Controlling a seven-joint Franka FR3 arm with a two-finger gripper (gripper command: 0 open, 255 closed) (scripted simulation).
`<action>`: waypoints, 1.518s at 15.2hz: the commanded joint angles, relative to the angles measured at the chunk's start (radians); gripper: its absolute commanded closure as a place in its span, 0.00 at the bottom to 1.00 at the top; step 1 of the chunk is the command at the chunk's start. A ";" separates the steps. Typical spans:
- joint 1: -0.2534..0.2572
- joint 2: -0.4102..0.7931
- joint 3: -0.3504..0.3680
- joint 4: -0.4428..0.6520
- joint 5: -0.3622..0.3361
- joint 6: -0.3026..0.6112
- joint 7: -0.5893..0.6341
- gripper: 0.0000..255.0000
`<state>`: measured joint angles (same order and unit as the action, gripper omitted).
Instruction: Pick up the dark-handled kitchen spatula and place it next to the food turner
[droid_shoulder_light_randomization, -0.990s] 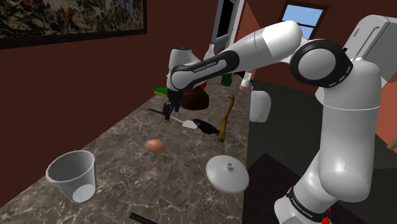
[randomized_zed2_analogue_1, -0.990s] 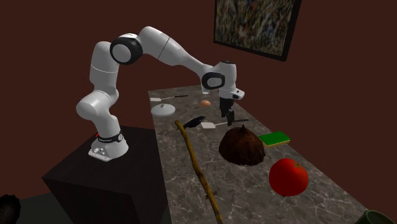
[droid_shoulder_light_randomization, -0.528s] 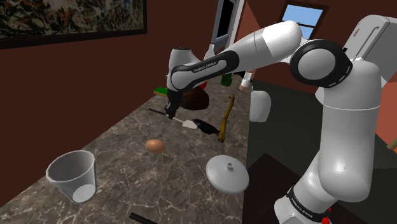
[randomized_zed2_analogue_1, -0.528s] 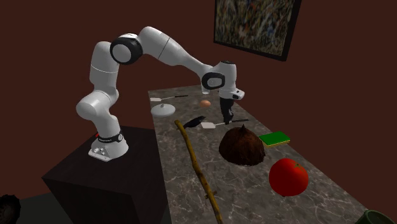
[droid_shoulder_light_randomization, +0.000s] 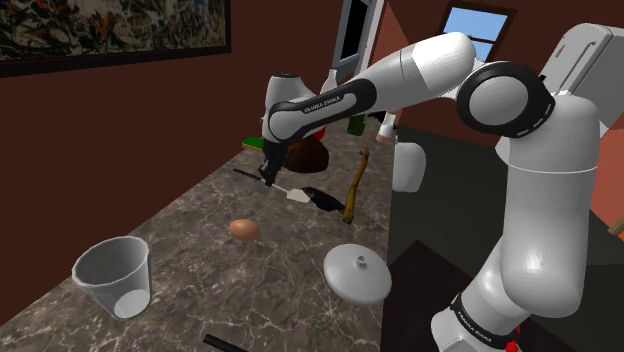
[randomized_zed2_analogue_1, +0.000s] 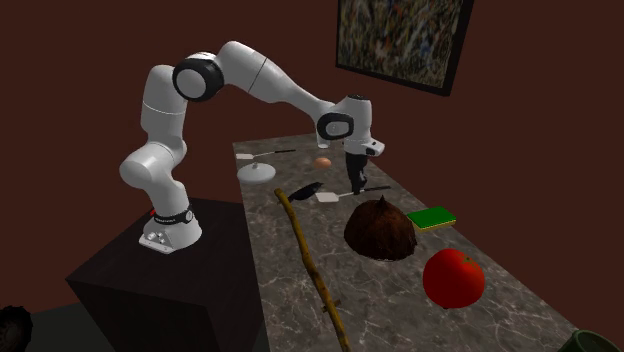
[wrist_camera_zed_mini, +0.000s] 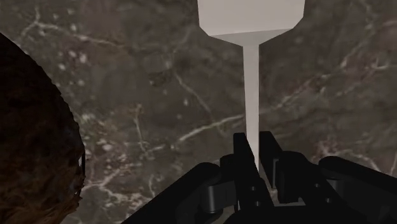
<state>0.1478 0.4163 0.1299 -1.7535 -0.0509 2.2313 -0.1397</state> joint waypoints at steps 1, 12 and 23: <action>-0.001 -0.010 0.001 0.007 0.002 -0.017 -0.001 1.00; -0.003 -0.066 0.005 0.077 0.011 -0.143 -0.006 1.00; 0.042 -0.336 0.050 -0.254 0.040 -0.079 0.080 1.00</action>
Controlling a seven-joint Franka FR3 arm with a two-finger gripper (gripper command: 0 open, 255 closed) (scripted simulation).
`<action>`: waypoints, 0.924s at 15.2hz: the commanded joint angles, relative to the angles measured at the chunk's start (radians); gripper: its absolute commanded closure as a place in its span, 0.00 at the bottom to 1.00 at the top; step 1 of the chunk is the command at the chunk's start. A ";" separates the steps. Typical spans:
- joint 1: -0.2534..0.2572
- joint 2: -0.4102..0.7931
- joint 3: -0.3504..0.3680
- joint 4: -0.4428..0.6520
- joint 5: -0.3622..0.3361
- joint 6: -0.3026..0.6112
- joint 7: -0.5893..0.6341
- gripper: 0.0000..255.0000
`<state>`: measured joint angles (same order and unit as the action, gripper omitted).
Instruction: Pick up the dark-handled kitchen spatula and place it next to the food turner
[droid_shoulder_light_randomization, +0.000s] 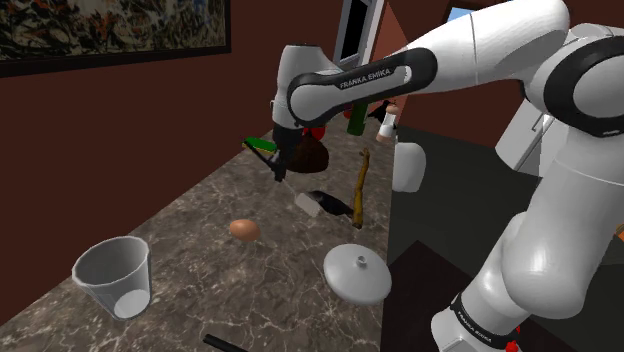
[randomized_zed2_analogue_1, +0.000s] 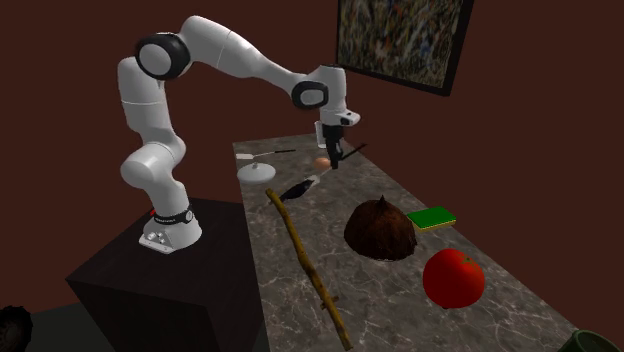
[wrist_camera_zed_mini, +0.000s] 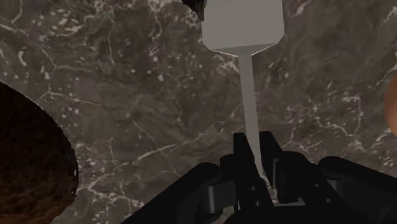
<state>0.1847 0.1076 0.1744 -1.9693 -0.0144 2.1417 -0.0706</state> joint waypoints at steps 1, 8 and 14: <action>0.012 -0.057 0.012 -0.075 0.008 0.019 0.022 1.00; 0.069 -0.257 0.068 -0.303 0.055 0.052 0.108 1.00; 0.133 -0.416 0.128 -0.455 0.113 0.051 0.191 1.00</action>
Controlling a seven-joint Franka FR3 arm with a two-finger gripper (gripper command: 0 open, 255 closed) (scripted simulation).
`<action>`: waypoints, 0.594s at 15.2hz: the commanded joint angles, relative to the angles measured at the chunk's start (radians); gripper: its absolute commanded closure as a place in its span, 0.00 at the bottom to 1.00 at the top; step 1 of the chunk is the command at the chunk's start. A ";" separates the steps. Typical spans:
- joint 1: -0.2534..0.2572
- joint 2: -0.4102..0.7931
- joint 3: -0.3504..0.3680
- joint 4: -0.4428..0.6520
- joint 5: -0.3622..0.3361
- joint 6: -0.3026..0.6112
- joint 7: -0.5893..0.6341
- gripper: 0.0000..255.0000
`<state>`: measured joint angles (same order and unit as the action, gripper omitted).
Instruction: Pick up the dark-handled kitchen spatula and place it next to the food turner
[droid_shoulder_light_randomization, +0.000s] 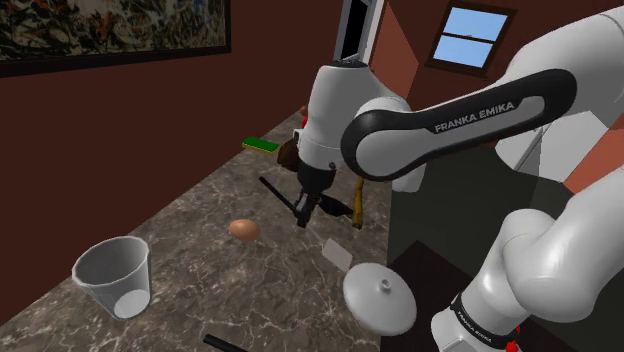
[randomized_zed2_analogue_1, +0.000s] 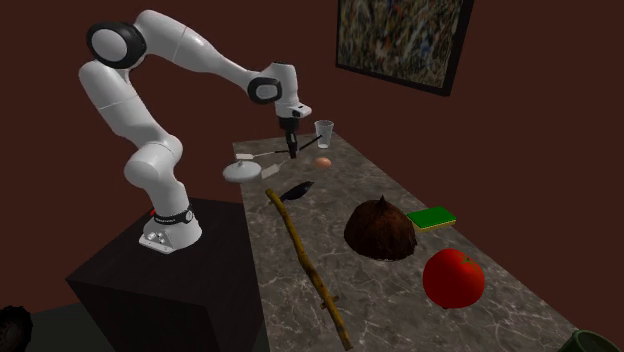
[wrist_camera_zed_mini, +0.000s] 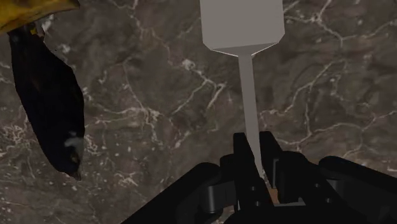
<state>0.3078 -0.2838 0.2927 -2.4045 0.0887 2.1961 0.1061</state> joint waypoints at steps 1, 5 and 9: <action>0.023 -0.050 0.020 -0.042 0.021 -0.006 0.029 1.00; 0.063 -0.116 0.056 -0.107 0.056 -0.002 0.077 1.00; 0.062 -0.087 0.065 -0.140 0.054 0.059 0.081 1.00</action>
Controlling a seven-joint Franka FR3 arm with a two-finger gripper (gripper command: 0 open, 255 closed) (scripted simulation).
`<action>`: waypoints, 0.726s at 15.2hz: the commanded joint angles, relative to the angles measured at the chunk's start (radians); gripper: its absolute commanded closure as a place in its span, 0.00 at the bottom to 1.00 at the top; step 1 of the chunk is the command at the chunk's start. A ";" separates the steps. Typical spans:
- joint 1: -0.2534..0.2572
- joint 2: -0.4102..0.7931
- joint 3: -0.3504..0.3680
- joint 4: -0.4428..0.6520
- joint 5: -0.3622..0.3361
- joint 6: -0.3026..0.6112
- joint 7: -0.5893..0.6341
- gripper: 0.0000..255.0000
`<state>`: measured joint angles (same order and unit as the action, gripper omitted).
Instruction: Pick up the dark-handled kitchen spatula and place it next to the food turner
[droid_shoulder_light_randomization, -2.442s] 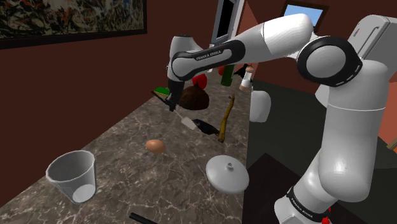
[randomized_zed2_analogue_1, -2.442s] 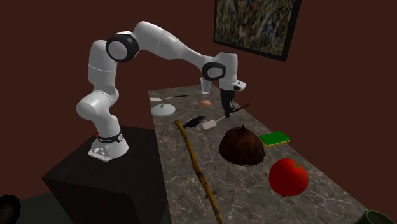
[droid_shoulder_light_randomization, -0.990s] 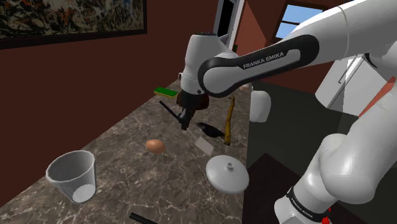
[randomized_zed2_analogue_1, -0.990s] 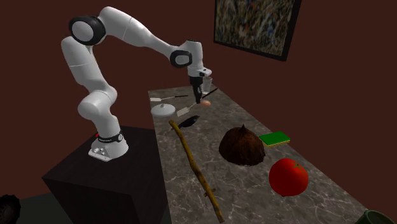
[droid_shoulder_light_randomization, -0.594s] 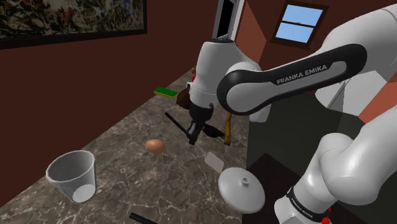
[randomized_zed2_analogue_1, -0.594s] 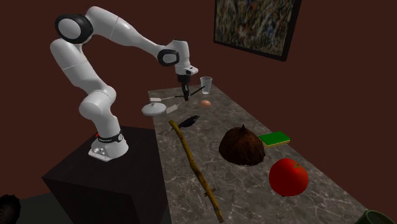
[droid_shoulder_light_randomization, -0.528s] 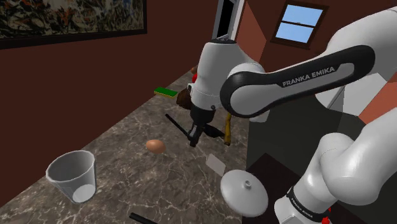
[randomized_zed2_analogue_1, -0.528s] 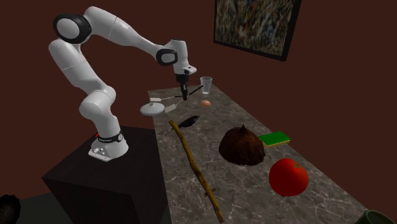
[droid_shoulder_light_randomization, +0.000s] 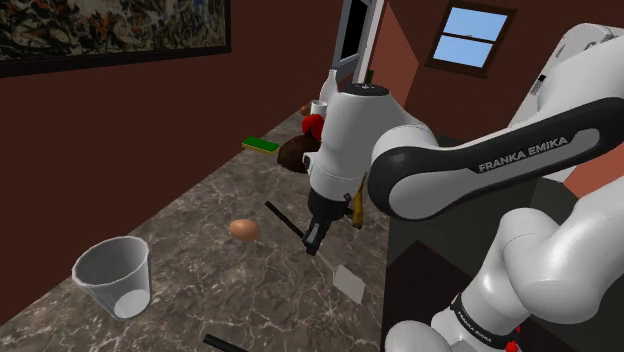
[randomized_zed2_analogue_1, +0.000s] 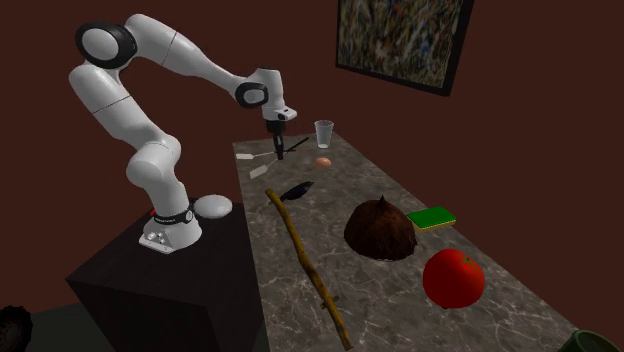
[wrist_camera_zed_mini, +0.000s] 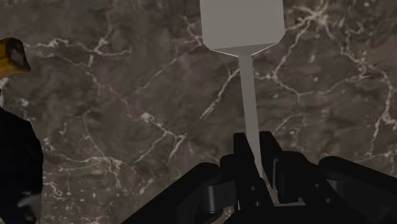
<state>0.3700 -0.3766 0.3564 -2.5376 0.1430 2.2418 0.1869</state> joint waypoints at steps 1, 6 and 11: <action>-0.001 0.014 0.004 -0.015 -0.001 0.029 0.002 1.00; -0.005 0.058 0.016 -0.051 -0.007 0.108 0.010 1.00; -0.008 0.089 0.024 -0.069 -0.014 0.157 0.017 1.00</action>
<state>0.3623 -0.2920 0.3790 -2.6064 0.1303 2.3935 0.2026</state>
